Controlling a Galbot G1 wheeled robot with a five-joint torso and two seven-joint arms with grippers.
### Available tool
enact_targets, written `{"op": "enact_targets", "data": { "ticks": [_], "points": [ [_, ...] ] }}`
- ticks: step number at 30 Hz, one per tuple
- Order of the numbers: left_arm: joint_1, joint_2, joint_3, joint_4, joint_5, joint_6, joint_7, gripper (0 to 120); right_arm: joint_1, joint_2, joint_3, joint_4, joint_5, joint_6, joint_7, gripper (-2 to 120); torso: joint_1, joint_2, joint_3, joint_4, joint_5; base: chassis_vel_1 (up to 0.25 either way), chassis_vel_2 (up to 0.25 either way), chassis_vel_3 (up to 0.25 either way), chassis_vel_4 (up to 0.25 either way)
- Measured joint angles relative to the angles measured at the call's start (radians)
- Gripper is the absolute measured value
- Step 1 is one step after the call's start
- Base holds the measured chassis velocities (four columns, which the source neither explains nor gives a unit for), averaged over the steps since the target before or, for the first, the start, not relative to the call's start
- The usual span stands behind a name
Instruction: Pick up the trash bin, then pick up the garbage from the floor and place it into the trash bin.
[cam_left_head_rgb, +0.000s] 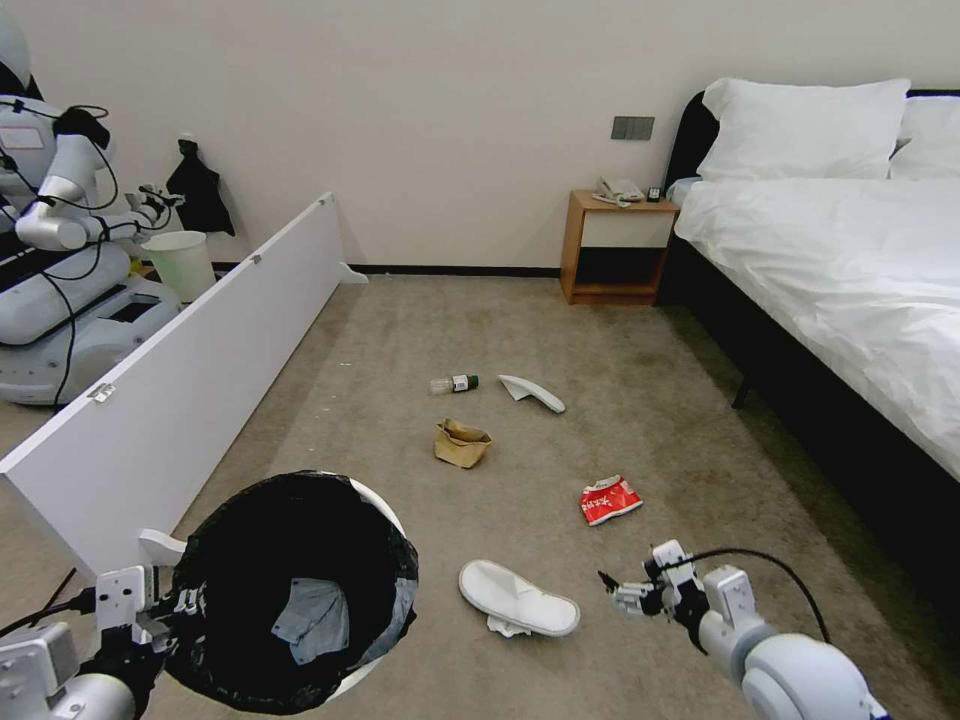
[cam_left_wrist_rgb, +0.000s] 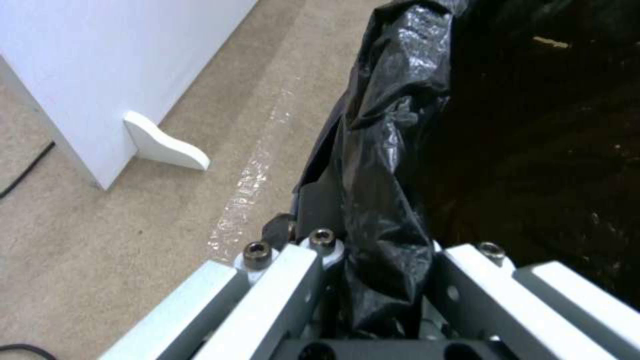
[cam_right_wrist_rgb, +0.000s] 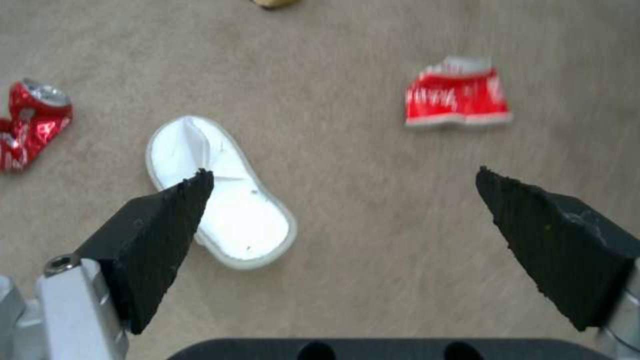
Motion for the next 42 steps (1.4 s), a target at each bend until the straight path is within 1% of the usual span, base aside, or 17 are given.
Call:
{"op": "enact_targets", "data": {
  "ticks": [3,4,6,7,8,9,10,11,12,13,14,15,17,20,24,34,42],
  "points": [
    [0.002,0.006,-0.002,0.000,-0.001,0.000,0.002,3,-0.004,0.097,0.038,-0.038,0.062,0.010,0.020,100,0.000,0.000,0.000,0.0003,0.0000,0.000,0.000,0.000,0.000],
    [0.002,0.006,-0.002,0.000,-0.001,0.000,0.002,3,-0.004,0.097,0.038,-0.038,0.062,0.010,0.020,100,0.000,0.000,0.000,0.0003,0.0000,0.000,0.000,0.000,0.000],
    [0.001,0.010,-0.004,0.000,-0.003,0.000,0.002,3,-0.010,0.159,0.067,-0.048,0.142,0.010,0.032,100,0.000,0.000,0.000,0.0001,-0.0003,0.000,0.000,0.000,0.000],
    [0.001,0.010,-0.004,0.000,-0.003,0.000,0.002,3,-0.010,0.159,0.067,-0.048,0.142,0.010,0.032,100,0.000,0.000,0.000,0.0001,-0.0003,0.000,0.000,0.000,0.000],
    [-0.001,0.013,-0.005,0.000,-0.005,0.000,0.003,3,-0.014,0.182,0.079,-0.049,0.209,0.010,0.035,100,0.000,0.000,0.000,0.0000,-0.0003,0.000,0.000,0.000,0.000],
    [-0.001,0.013,-0.005,0.000,-0.005,0.000,0.003,3,-0.014,0.182,0.079,-0.049,0.209,0.010,0.035,100,0.000,0.000,0.000,0.0000,-0.0003,0.000,0.000,0.000,0.000],
    [-0.003,0.015,-0.006,0.000,-0.007,0.000,0.003,3,-0.019,0.197,0.088,-0.047,0.285,0.007,0.039,100,0.000,0.000,0.000,0.0001,-0.0004,0.000,0.000,0.000,0.000],
    [-0.003,0.015,-0.006,0.001,-0.007,0.000,0.003,3,-0.020,0.203,0.090,-0.045,0.312,0.005,0.040,100,0.000,0.000,0.000,0.0001,-0.0004,0.000,0.000,0.000,0.000],
    [-0.005,0.016,-0.006,0.003,-0.009,0.000,0.004,3,-0.024,0.223,0.099,-0.042,0.405,-0.002,0.042,100,0.000,0.000,0.000,0.0000,-0.0003,0.000,0.000,0.000,0.000],
    [-0.005,0.016,-0.006,0.003,-0.009,0.000,0.004,3,-0.024,0.223,0.099,-0.042,0.405,-0.002,0.042,100,0.000,0.000,0.000,0.0000,-0.0003,0.000,0.000,0.000,0.000],
    [-0.007,0.017,-0.006,0.004,-0.009,0.000,0.004,3,-0.024,0.236,0.102,-0.044,0.451,-0.004,0.043,100,0.000,0.000,0.000,0.0000,-0.0005,0.000,0.000,0.000,0.000],
    [-0.007,0.017,-0.006,0.004,-0.009,0.000,0.004,3,-0.024,0.236,0.102,-0.044,0.451,-0.004,0.043,100,0.000,0.000,0.000,0.0000,-0.0005,0.000,0.000,0.000,0.000],
    [-0.008,0.020,-0.005,0.004,-0.010,0.000,0.004,3,-0.022,0.259,0.104,-0.064,0.514,-0.007,0.044,100,0.000,0.000,0.000,0.0001,-0.0003,0.000,0.000,0.000,0.000],
    [-0.008,0.023,-0.005,0.002,-0.012,0.000,0.004,3,-0.020,0.275,0.104,-0.084,0.538,-0.008,0.045,100,0.000,0.000,0.000,0.0001,-0.0002,0.000,0.000,0.000,0.000],
    [-0.007,0.025,-0.009,0.001,-0.014,0.000,0.004,3,-0.013,0.284,0.103,-0.119,0.533,-0.004,0.044,100,0.000,0.000,0.000,0.0001,-0.0001,0.000,0.000,0.000,0.000],
    [-0.009,0.023,-0.011,0.001,-0.018,0.000,0.004,3,-0.006,0.280,0.119,-0.183,0.501,0.014,0.037,100,0.000,0.000,0.000,0.0000,-0.0002,0.000,0.000,0.000,0.000],
    [-0.007,0.022,-0.010,0.001,-0.018,0.000,0.003,3,0.016,0.280,0.121,-0.225,0.500,0.018,0.030,100,0.000,0.000,0.000,0.0000,-0.0002,0.000,0.000,0.000,0.000]
  ]
}}
